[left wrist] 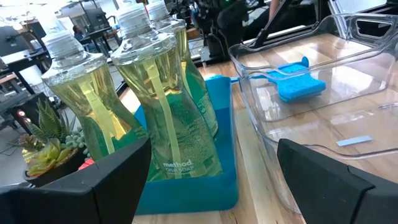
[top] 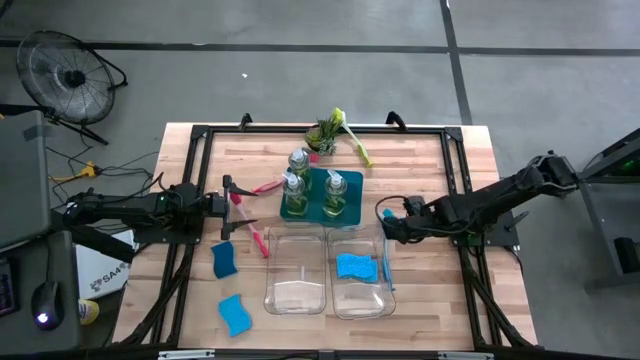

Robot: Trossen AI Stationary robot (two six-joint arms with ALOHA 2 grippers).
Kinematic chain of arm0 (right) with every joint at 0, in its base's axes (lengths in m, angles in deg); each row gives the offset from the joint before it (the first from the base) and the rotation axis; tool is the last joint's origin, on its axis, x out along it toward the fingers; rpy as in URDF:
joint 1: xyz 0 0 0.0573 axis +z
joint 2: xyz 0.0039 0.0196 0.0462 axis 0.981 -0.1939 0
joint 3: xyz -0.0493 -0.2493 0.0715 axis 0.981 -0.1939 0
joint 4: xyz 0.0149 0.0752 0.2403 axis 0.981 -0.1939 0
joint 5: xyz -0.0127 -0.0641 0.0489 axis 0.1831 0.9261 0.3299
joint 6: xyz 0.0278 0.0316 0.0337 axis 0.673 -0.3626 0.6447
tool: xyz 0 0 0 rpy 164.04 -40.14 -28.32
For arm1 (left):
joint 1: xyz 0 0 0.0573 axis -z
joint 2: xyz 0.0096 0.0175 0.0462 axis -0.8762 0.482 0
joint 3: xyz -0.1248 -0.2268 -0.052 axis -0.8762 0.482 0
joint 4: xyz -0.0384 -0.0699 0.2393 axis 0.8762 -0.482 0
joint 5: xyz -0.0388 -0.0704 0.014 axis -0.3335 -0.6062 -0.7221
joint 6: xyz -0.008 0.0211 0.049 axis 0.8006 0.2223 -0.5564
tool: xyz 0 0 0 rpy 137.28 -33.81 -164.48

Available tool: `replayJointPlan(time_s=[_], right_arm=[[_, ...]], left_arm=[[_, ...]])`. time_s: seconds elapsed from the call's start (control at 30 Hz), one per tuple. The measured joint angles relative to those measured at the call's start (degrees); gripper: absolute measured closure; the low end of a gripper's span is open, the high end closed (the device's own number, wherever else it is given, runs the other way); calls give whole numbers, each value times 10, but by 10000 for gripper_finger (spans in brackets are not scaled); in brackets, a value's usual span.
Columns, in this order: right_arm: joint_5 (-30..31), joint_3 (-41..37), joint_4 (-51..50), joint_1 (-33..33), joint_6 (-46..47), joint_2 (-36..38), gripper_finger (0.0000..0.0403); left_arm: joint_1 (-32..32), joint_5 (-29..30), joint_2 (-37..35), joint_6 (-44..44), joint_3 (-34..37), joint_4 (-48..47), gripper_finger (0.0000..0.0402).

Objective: Pick & Place Kitchen Sink Supplies
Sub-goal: Put the blue dish brush into the left transparent bin

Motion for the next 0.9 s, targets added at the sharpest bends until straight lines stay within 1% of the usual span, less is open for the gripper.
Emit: replayJointPlan(time_s=[0.2, 0.4, 0.53, 0.73, 0.9], right_arm=[[0, -56, 104, -7, -2, 2, 105], [14, -65, 105, -34, -16, 1, 104], [-3, -64, 118, -50, -37, -4, 104], [-36, -64, 136, -66, -57, -40, 104], [-41, -64, 162, -80, -70, -61, 104]], left_arm=[[0, 0, 0, 0, 0, 0, 57], [0, 0, 0, 0, 0, 0, 57], [0, 0, 0, 0, 0, 0, 57], [0, 0, 0, 0, 0, 0, 57], [0, 0, 0, 0, 0, 0, 57]])
